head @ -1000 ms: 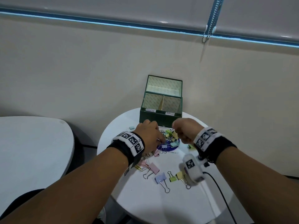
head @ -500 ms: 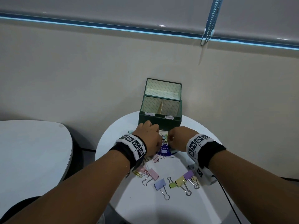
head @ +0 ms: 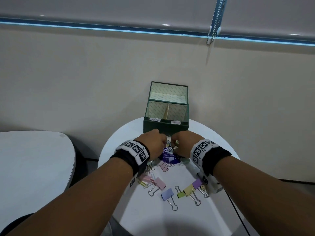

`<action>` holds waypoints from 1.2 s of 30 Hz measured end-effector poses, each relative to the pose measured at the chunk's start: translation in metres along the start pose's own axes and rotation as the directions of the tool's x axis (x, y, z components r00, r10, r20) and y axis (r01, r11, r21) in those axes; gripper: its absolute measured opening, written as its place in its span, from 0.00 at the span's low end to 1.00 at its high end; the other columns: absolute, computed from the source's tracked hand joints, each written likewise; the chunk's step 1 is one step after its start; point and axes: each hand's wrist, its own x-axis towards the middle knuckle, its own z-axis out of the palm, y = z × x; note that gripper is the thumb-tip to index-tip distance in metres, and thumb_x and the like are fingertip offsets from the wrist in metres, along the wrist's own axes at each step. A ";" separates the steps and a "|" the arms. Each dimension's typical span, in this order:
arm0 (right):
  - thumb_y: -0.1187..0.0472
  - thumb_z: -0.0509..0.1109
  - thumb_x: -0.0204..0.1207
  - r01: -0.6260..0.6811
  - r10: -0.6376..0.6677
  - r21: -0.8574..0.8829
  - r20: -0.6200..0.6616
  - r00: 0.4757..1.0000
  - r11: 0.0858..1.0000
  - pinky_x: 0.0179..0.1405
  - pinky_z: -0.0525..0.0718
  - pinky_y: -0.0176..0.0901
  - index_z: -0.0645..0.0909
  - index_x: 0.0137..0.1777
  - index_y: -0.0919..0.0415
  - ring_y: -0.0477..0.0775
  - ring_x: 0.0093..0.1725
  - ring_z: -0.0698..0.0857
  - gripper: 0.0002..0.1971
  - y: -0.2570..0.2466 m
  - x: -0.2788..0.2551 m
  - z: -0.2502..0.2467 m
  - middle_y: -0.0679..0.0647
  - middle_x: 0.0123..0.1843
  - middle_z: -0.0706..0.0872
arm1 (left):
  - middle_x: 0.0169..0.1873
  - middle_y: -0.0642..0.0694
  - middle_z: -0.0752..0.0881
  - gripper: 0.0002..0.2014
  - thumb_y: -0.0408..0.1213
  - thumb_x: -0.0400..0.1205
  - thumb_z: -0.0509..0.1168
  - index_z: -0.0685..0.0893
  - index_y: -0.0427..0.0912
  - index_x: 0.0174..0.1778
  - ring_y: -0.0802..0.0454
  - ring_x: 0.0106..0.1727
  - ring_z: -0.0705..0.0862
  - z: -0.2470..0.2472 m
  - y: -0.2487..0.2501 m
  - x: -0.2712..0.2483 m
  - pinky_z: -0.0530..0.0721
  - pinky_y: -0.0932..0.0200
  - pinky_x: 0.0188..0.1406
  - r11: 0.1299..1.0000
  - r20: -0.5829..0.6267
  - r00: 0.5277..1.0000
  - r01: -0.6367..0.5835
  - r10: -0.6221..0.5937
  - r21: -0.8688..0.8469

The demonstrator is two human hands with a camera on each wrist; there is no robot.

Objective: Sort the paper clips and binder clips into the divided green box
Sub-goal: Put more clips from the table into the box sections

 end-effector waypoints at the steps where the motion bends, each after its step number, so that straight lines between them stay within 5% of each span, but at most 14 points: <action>1: 0.61 0.75 0.73 0.011 -0.011 0.009 0.017 1.000 1.000 0.43 0.83 0.39 0.87 0.47 0.48 0.51 0.47 0.86 0.06 0.000 -0.001 0.000 0.47 0.47 0.88 | 0.50 0.46 0.74 0.11 0.37 0.86 0.59 0.85 0.48 0.60 0.44 0.50 0.82 0.001 0.001 0.002 0.81 0.53 0.51 1.000 0.020 1.000 0.002 -0.003 0.019; 10: 0.58 0.70 0.77 -0.059 0.057 0.024 0.095 0.994 0.998 0.46 0.85 0.41 0.81 0.39 0.53 0.52 0.40 0.84 0.05 -0.002 0.003 0.006 0.50 0.36 0.84 | 0.49 0.48 0.74 0.14 0.47 0.82 0.69 0.86 0.58 0.64 0.44 0.52 0.83 0.004 0.004 0.006 0.79 0.56 0.48 0.988 0.040 0.997 -0.068 0.064 0.135; 15: 0.65 0.68 0.76 -0.060 0.051 0.149 0.066 0.997 0.987 0.35 0.78 0.34 0.77 0.31 0.53 0.48 0.33 0.78 0.13 0.009 -0.007 -0.010 0.48 0.32 0.82 | 0.46 0.51 0.71 0.14 0.49 0.81 0.70 0.86 0.62 0.63 0.47 0.49 0.81 0.006 0.005 0.005 0.78 0.57 0.45 0.988 0.049 0.994 -0.102 0.097 0.112; 20: 0.64 0.72 0.76 0.000 -0.002 0.174 0.013 1.000 0.985 0.33 0.74 0.33 0.86 0.41 0.53 0.45 0.36 0.81 0.06 0.009 -0.012 -0.028 0.43 0.35 0.83 | 0.38 0.55 0.66 0.15 0.56 0.78 0.71 0.89 0.55 0.56 0.53 0.36 0.73 0.006 0.009 0.004 0.68 0.60 0.32 0.989 0.062 0.990 -0.129 0.125 0.076; 23: 0.64 0.70 0.76 0.063 -0.061 0.148 -0.020 0.998 0.987 0.32 0.74 0.32 0.84 0.41 0.56 0.44 0.34 0.78 0.04 0.005 -0.011 -0.033 0.46 0.37 0.84 | 0.42 0.52 0.71 0.19 0.59 0.76 0.72 0.88 0.59 0.61 0.51 0.40 0.75 0.006 0.006 0.004 0.71 0.58 0.38 0.990 0.054 0.990 -0.132 0.129 0.059; 28: 0.67 0.67 0.75 0.057 -0.032 0.276 -0.095 0.995 0.960 0.31 0.78 0.35 0.79 0.39 0.60 0.45 0.31 0.77 0.05 0.006 -0.002 -0.046 0.48 0.34 0.82 | 0.49 0.50 0.72 0.17 0.56 0.80 0.69 0.86 0.60 0.65 0.45 0.55 0.82 0.002 0.004 0.002 0.77 0.56 0.47 0.988 0.087 0.987 -0.143 0.137 0.063; 32: 0.64 0.66 0.77 -0.034 0.066 0.212 -0.149 0.987 0.977 0.34 0.75 0.39 0.77 0.39 0.60 0.52 0.36 0.76 0.06 0.022 0.015 -0.048 0.57 0.39 0.81 | 0.52 0.48 0.77 0.13 0.54 0.81 0.69 0.89 0.54 0.57 0.46 0.53 0.82 0.001 0.005 0.002 0.81 0.55 0.48 0.984 0.105 0.985 -0.149 0.139 0.099; 36: 0.63 0.64 0.81 -0.152 0.181 0.175 -0.167 0.969 0.973 0.32 0.72 0.38 0.73 0.36 0.57 0.55 0.38 0.77 0.10 0.035 0.031 -0.050 0.55 0.37 0.79 | 0.54 0.45 0.80 0.11 0.46 0.85 0.66 0.89 0.47 0.55 0.44 0.51 0.83 0.003 0.008 0.002 0.77 0.56 0.44 0.976 0.101 0.984 -0.164 0.150 0.142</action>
